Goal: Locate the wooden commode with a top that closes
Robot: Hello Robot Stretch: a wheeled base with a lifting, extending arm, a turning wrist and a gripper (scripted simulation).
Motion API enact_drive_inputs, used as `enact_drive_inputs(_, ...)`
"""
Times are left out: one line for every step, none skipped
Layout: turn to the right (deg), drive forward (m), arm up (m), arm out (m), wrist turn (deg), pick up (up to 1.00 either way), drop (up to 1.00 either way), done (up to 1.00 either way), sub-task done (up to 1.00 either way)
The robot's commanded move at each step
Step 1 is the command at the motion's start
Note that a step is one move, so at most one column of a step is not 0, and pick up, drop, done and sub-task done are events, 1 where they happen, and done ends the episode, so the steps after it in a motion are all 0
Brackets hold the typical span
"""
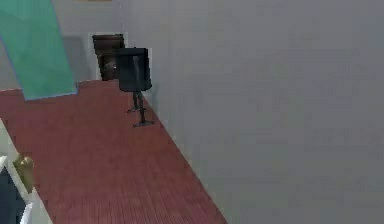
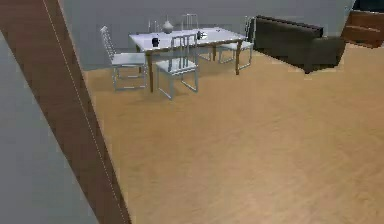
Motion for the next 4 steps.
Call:
enact_drive_inputs(45.0, 0.00, 0.00, 0.00, 0.0, 0.00, 0.00, 0.00, 0.00)
enact_drive_inputs(18.0, 0.00, 0.00, 0.00, 0.0, 0.00, 0.00, 0.00, 0.00)
enact_drive_inputs(0.0, 0.05, 0.00, 0.00, 0.0, 0.00, 0.00, 0.00, 0.00)
enact_drive_inputs(-45.0, 0.00, 0.00, 0.00, 0.0, 0.00, 0.00, 0.00, 0.00)
